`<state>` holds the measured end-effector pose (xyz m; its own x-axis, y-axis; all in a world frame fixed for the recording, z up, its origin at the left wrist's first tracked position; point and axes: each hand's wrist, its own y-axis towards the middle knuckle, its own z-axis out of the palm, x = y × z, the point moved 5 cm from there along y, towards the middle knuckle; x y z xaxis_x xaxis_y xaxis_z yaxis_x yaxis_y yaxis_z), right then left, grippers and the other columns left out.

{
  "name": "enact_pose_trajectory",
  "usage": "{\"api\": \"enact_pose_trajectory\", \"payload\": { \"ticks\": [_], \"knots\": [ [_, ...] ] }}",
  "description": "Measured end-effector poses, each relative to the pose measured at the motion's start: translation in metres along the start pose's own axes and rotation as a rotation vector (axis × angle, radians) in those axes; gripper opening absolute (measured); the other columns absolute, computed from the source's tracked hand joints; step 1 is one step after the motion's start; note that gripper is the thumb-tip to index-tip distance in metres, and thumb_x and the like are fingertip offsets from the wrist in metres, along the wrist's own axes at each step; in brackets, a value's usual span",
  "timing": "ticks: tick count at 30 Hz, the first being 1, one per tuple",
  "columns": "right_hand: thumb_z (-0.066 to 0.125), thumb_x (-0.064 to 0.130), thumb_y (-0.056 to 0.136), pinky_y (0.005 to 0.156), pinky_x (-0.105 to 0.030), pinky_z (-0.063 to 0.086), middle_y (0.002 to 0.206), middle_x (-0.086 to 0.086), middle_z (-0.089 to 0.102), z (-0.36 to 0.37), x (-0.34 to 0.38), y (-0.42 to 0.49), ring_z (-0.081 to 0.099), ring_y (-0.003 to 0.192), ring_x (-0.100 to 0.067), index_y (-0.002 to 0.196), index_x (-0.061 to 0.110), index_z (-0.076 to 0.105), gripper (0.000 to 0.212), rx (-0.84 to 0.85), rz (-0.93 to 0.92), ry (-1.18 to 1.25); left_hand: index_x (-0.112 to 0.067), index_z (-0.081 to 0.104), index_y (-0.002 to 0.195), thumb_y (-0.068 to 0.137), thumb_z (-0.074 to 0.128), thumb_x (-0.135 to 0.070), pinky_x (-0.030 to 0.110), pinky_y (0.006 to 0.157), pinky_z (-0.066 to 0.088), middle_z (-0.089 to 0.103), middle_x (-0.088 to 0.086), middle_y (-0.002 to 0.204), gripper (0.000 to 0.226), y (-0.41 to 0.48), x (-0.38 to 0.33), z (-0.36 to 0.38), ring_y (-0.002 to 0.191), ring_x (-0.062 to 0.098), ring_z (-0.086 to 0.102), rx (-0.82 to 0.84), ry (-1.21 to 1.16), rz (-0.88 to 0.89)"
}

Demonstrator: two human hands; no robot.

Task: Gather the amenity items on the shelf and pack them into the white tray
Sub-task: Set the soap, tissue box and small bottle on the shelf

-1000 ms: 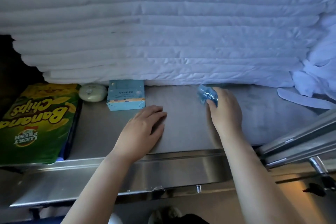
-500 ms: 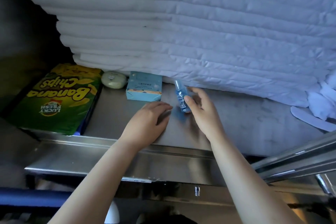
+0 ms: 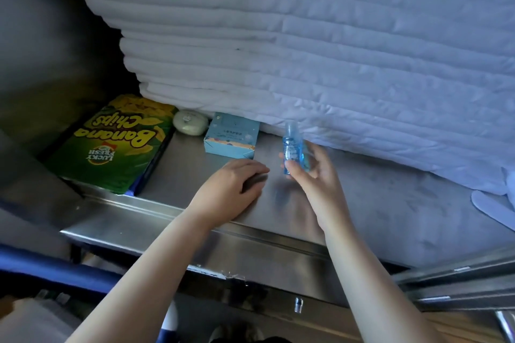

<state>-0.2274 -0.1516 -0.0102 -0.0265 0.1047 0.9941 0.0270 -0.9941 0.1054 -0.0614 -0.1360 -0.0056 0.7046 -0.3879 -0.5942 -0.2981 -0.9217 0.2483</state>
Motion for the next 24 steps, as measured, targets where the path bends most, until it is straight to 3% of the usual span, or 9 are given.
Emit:
{"api": "enact_pose_trajectory", "payload": {
  "ticks": [3, 9, 11, 13, 15, 19, 24],
  "knots": [
    [0.072, 0.014, 0.082, 0.087, -0.023, 0.049, 0.118, -0.001, 0.065, 0.0, 0.001, -0.002, 0.062, 0.108, -0.011, 0.125, 0.021, 0.051, 0.048, -0.026, -0.038, -0.065, -0.017, 0.066, 0.114, 0.088, 0.062, -0.021, -0.003, 0.089, 0.022, 0.062, -0.003, 0.118, 0.027, 0.0, -0.003, -0.002, 0.107, 0.008, 0.05, -0.001, 0.012, -0.006],
    [0.071, 0.019, 0.082, 0.081, -0.014, 0.045, 0.105, 0.025, 0.062, -0.003, 0.008, -0.011, 0.062, 0.095, 0.0, 0.107, 0.046, 0.046, 0.044, -0.193, -0.198, -0.324, -0.019, 0.066, 0.115, 0.088, 0.062, -0.021, -0.001, 0.093, 0.023, 0.061, -0.005, 0.121, 0.027, 0.0, -0.003, -0.001, 0.111, 0.007, 0.05, 0.007, 0.031, -0.01],
    [0.07, 0.02, 0.083, 0.084, -0.021, 0.048, 0.109, 0.021, 0.061, -0.004, 0.007, -0.011, 0.061, 0.098, -0.006, 0.112, 0.04, 0.048, 0.042, -0.216, -0.21, -0.344, -0.019, 0.067, 0.114, 0.087, 0.063, -0.021, -0.002, 0.093, 0.022, 0.061, -0.005, 0.121, 0.027, 0.0, -0.003, -0.001, 0.111, 0.005, 0.05, 0.002, 0.031, -0.011],
    [0.068, 0.017, 0.084, 0.087, -0.031, 0.05, 0.114, 0.007, 0.06, -0.006, 0.008, -0.01, 0.06, 0.101, -0.014, 0.119, 0.021, 0.053, 0.037, -0.241, -0.238, -0.356, -0.019, 0.067, 0.113, 0.087, 0.063, -0.02, -0.002, 0.093, 0.022, 0.061, -0.006, 0.121, 0.027, 0.001, -0.002, 0.0, 0.111, 0.004, 0.049, -0.003, 0.029, -0.007],
    [0.066, 0.014, 0.086, 0.087, -0.031, 0.05, 0.114, 0.001, 0.06, -0.007, 0.011, -0.01, 0.059, 0.103, -0.016, 0.121, 0.012, 0.055, 0.037, -0.249, -0.261, -0.354, -0.02, 0.067, 0.113, 0.087, 0.063, -0.02, -0.001, 0.094, 0.023, 0.061, -0.006, 0.121, 0.027, 0.001, -0.002, 0.0, 0.111, 0.004, 0.049, -0.002, 0.03, -0.008],
    [0.064, 0.015, 0.087, 0.083, -0.009, 0.042, 0.117, 0.014, 0.06, -0.007, 0.015, -0.014, 0.057, 0.101, 0.002, 0.127, 0.019, 0.052, 0.042, -0.286, -0.292, -0.407, -0.021, 0.067, 0.113, 0.087, 0.062, -0.02, 0.001, 0.094, 0.025, 0.061, -0.008, 0.121, 0.026, 0.001, -0.001, 0.0, 0.111, 0.003, 0.05, -0.006, 0.025, -0.011],
    [0.053, 0.016, 0.094, 0.076, -0.012, 0.04, 0.108, 0.021, 0.056, -0.001, 0.014, -0.019, 0.057, 0.095, -0.006, 0.123, 0.022, 0.044, 0.031, -0.304, -0.335, -0.493, -0.02, 0.067, 0.113, 0.088, 0.062, -0.019, 0.0, 0.094, 0.024, 0.06, -0.008, 0.121, 0.026, 0.001, -0.001, 0.001, 0.112, 0.005, 0.05, -0.004, 0.025, -0.011]
  ]
}}
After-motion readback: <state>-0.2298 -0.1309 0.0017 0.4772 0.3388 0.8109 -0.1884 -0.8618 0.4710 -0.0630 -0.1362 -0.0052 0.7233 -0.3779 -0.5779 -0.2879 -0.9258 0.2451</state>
